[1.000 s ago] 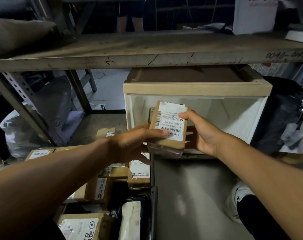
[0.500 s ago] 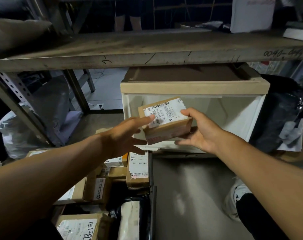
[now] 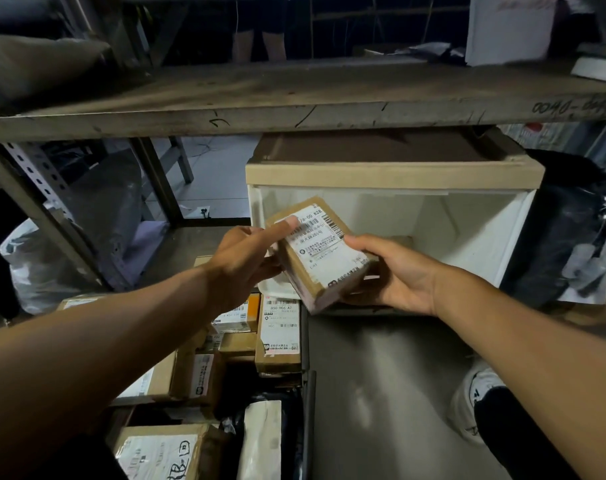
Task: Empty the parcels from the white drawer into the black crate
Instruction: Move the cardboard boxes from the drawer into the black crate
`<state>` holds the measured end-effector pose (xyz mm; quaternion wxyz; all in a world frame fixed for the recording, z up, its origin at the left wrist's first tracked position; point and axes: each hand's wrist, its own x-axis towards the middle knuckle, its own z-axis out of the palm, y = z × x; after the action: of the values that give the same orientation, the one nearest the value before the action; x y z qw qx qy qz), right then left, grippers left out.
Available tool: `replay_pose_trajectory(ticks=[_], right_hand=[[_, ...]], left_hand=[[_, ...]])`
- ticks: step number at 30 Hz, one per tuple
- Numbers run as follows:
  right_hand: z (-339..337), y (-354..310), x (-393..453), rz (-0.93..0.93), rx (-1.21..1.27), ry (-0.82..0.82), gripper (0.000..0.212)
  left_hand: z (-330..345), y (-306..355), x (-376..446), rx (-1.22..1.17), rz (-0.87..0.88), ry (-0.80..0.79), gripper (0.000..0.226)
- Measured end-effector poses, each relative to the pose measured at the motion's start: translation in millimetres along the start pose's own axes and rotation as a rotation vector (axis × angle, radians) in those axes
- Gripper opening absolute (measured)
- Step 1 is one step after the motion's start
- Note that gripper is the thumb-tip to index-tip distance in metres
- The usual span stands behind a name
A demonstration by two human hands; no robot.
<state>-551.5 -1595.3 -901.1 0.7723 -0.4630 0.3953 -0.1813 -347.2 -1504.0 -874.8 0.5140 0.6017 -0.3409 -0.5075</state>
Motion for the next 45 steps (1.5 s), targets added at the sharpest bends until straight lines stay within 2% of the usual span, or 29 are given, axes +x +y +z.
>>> replay_pose_trajectory(ticks=[3,9,11,15,20,26,27,31,36,38,43,45], right_hand=[[5.4,1.0,-1.7,-0.014,-0.022,-0.042,0.053],[7.4,3.8,-0.9,0.028,-0.087,-0.025,0.064],[11.0,3.0,0.2,0.012,-0.060,-0.024,0.056],[33.2,8.8,3.3,0.018,-0.050,-0.048,0.038],[80.2,31.0,6.6,0.103,-0.186,-0.123,0.026],[139.7,75.7,12.3,0.192,-0.234,-0.202,0.010],[145.1,83.3,12.6,0.211,-0.250,-0.227,0.011],[162.0,111.9,12.8,0.332,-0.337,-0.353,0.039],[187.0,138.0,13.7,0.409,-0.372,-0.362,0.038],[195.3,147.8,15.2,0.430,-0.372,-0.357,0.044],[211.1,168.0,20.9,0.451,-0.309,-0.318,0.027],[214.8,174.5,26.4,0.456,-0.281,-0.304,0.035]], left_hand=[[5.8,-0.6,-1.1,-0.020,-0.014,-0.009,0.039],[11.7,-6.0,-3.8,0.083,-0.086,0.012,0.040],[4.3,-6.4,-6.7,0.095,-0.087,0.001,0.034],[-23.0,-13.6,-23.8,0.128,-0.124,0.021,0.039],[-72.0,-25.2,-65.3,0.165,-0.193,0.043,0.030],[-120.4,-60.5,-113.5,0.131,-0.283,0.184,0.038],[-126.1,-69.2,-120.2,0.118,-0.289,0.208,0.038],[-144.9,-99.0,-151.5,0.045,-0.327,0.264,0.032],[-166.9,-120.8,-178.6,0.064,-0.392,0.214,0.028],[-176.4,-129.1,-182.2,0.070,-0.423,0.234,0.039],[-192.7,-147.6,-182.2,0.085,-0.469,0.255,0.048],[-196.3,-152.9,-179.0,0.096,-0.462,0.275,0.045]])
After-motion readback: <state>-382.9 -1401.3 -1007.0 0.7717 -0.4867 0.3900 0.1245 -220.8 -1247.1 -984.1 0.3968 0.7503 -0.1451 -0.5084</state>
